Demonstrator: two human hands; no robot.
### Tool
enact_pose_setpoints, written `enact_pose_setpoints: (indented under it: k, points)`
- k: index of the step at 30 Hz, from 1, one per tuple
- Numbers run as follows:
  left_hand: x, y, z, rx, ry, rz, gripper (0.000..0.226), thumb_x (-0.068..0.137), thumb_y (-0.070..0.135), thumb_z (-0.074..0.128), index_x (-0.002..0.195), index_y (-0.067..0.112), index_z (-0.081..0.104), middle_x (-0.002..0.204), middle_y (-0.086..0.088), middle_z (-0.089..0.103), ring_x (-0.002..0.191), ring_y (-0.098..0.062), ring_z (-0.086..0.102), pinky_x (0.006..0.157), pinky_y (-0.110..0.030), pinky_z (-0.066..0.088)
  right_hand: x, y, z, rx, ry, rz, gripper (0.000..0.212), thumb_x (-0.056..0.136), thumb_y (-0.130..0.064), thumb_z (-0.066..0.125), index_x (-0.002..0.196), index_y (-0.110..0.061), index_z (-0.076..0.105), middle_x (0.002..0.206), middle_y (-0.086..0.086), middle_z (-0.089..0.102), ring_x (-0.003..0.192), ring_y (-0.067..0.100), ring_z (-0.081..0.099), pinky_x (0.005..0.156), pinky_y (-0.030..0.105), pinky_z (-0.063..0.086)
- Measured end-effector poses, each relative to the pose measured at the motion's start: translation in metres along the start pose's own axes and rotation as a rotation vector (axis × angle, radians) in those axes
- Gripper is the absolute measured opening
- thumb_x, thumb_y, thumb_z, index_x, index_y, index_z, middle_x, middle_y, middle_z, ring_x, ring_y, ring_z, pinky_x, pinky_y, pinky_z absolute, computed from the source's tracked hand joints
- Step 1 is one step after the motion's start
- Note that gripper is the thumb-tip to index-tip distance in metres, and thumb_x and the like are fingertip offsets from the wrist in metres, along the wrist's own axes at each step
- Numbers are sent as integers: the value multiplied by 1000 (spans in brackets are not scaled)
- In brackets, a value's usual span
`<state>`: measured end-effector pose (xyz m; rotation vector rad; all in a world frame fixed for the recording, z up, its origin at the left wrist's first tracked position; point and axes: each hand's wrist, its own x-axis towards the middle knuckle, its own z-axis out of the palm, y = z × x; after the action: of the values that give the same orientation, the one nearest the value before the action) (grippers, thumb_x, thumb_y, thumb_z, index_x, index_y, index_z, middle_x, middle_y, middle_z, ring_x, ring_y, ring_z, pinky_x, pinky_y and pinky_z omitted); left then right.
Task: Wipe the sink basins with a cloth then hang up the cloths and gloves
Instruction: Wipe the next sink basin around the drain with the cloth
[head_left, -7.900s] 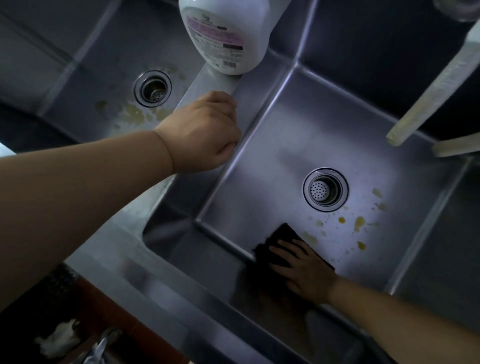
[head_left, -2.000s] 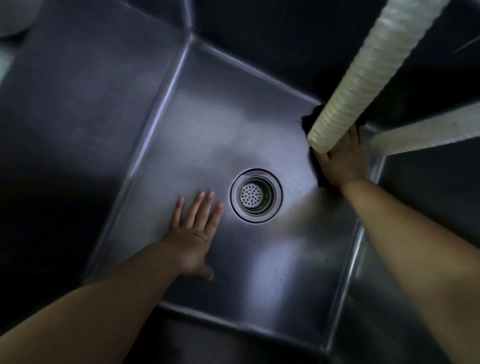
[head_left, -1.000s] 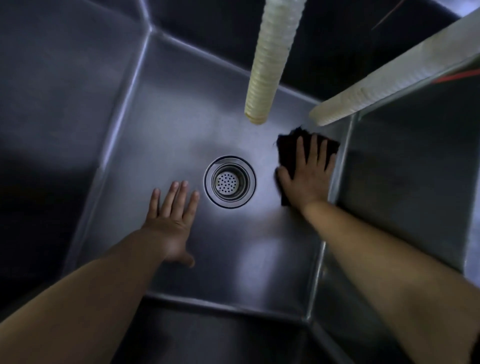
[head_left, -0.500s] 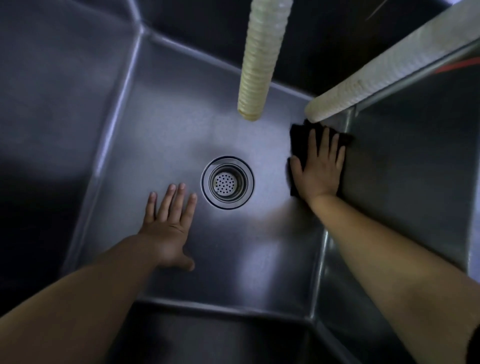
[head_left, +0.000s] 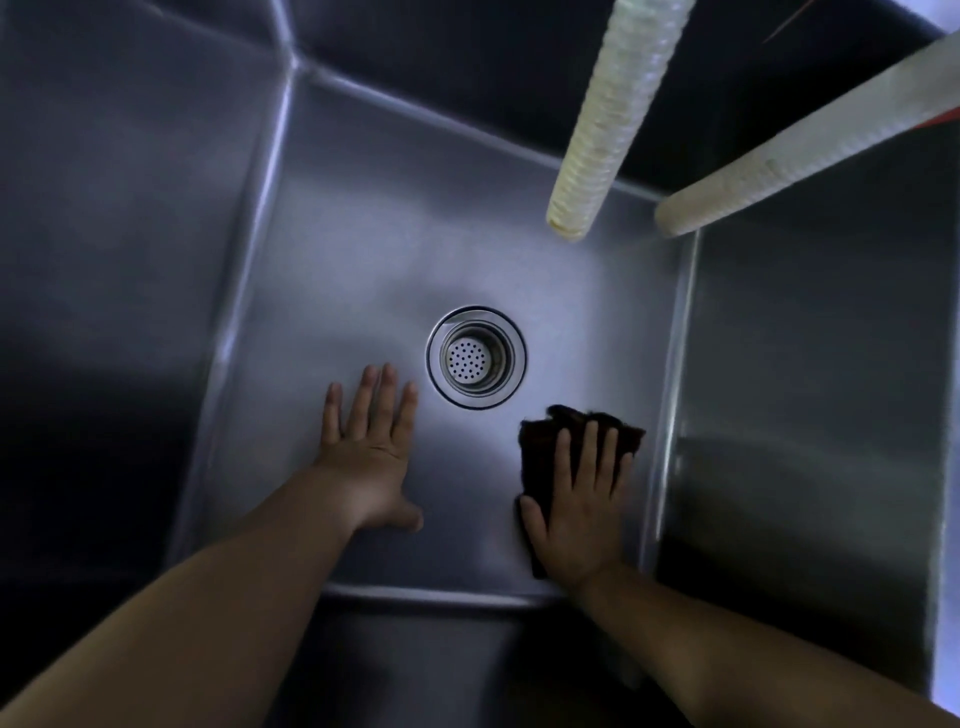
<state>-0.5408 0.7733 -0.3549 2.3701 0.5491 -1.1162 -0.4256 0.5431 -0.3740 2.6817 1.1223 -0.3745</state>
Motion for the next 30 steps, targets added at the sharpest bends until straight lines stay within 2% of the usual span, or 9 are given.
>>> enact_pose_setpoints:
  k: [5, 9, 13, 17, 20, 24, 26, 30]
  points:
    - [2, 0, -1, 26, -17, -2, 153, 45, 68, 68, 107, 19, -63, 115, -10, -68, 109, -28, -62, 84, -51, -44, 6, -51, 0, 76, 16, -277, 84, 80, -58, 44, 146, -9, 30, 151, 27, 19, 140, 49, 9, 111, 63, 9]
    - [2, 1, -2, 69, -65, -23, 156, 43, 58, 74, 102, 19, -65, 112, -11, -70, 106, -29, -64, 80, -51, -46, -3, -76, 7, 103, 16, -458, 85, 79, -58, 46, 148, -14, 25, 155, 20, 13, 143, 43, 5, 111, 63, 11]
    - [0, 3, -4, 95, -104, -34, 155, 47, 58, 73, 103, 18, -65, 112, -13, -69, 105, -30, -64, 78, -50, -47, -16, -53, 13, 81, 23, -620, 84, 81, -59, 48, 149, -17, 21, 156, 15, 15, 144, 39, 6, 113, 62, 8]
    - [-1, 6, -7, 109, -140, -59, 157, 48, 65, 74, 101, 14, -65, 109, -13, -70, 101, -31, -65, 75, -51, -47, -9, 1, 14, -6, 7, -747, 83, 80, -59, 50, 148, -20, 24, 154, 13, 20, 143, 38, 12, 114, 58, 7]
    - [-2, 6, -8, 100, -156, -62, 156, 49, 66, 74, 101, 14, -65, 108, -12, -71, 99, -30, -66, 75, -50, -47, -2, 40, 11, -44, 40, -635, 84, 76, -59, 51, 145, -15, 29, 151, 15, 23, 139, 43, 19, 113, 58, 11]
    - [-1, 6, -8, 91, -169, -51, 155, 50, 66, 73, 101, 15, -64, 110, -12, -70, 99, -29, -65, 75, -49, -47, 22, 62, 3, -21, 21, -343, 84, 77, -55, 45, 145, -9, 27, 151, 22, 24, 140, 43, 16, 113, 57, 14]
    - [-2, 6, -9, 92, -173, -52, 155, 49, 67, 72, 101, 15, -64, 109, -13, -70, 99, -30, -66, 76, -49, -46, 41, 68, -3, -9, 10, -263, 86, 76, -53, 45, 146, -6, 28, 152, 24, 22, 141, 43, 14, 111, 58, 18]
    - [-2, 6, -9, 99, -165, -46, 156, 48, 66, 73, 99, 16, -66, 108, -12, -71, 98, -29, -67, 78, -50, -44, 92, 70, -19, 12, 22, -14, 85, 80, -54, 36, 150, -9, 17, 156, 20, 13, 144, 36, 6, 116, 49, 4]
